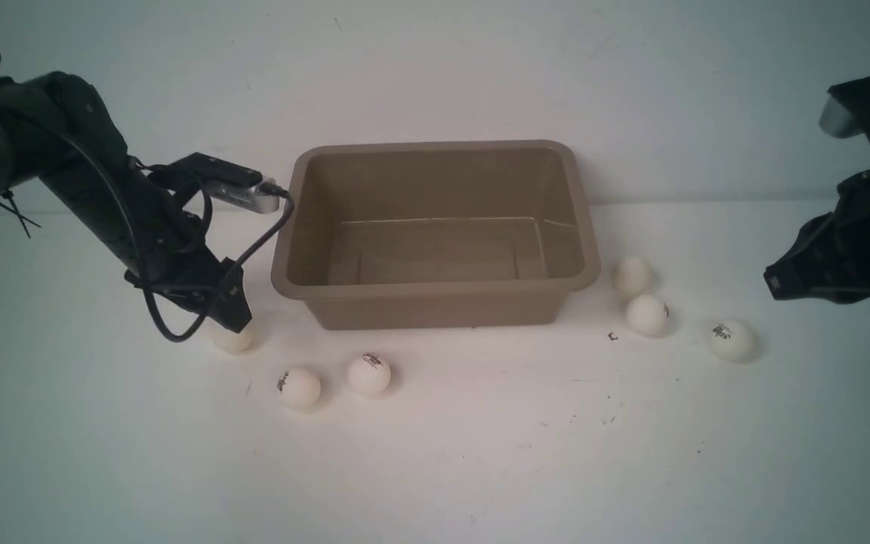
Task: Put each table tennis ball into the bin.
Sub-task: Use the left arm to clamp the table tennis ball closest to it, then use the left arm to put the table tennis ball into the box
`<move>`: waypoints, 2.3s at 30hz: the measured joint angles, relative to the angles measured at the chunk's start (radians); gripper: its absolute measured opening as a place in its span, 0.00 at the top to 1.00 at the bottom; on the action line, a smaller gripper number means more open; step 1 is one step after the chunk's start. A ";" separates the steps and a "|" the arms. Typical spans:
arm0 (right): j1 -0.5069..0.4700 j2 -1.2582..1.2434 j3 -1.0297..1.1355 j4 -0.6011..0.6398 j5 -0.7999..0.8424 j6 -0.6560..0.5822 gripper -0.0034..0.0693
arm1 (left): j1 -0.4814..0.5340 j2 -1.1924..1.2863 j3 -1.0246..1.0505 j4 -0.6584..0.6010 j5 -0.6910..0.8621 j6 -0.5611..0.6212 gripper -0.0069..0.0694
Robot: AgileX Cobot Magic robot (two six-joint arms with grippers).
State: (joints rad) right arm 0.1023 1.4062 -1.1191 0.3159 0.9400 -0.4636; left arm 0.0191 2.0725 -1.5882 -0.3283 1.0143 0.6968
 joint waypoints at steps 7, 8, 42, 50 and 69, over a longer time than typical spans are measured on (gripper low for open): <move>0.000 0.000 0.000 0.000 0.002 -0.001 0.97 | 0.000 0.041 0.000 -0.043 -0.052 0.002 0.23; 0.000 0.000 0.000 0.000 0.002 -0.001 0.97 | 0.000 0.046 0.000 -0.044 -0.054 0.002 0.23; 0.000 0.000 0.000 0.002 0.006 -0.001 0.97 | -0.163 -0.200 -0.009 0.003 -0.279 -0.126 0.45; 0.000 0.000 0.000 0.006 0.022 -0.001 0.97 | -0.310 -0.030 -0.001 0.050 -0.334 -0.058 0.45; 0.000 0.000 0.000 0.007 0.051 -0.001 0.97 | -0.331 -0.137 -0.050 0.200 -0.152 -0.090 0.19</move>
State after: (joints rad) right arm 0.1023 1.4062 -1.1191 0.3230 0.9906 -0.4645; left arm -0.3116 1.9352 -1.6382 -0.1284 0.8628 0.6064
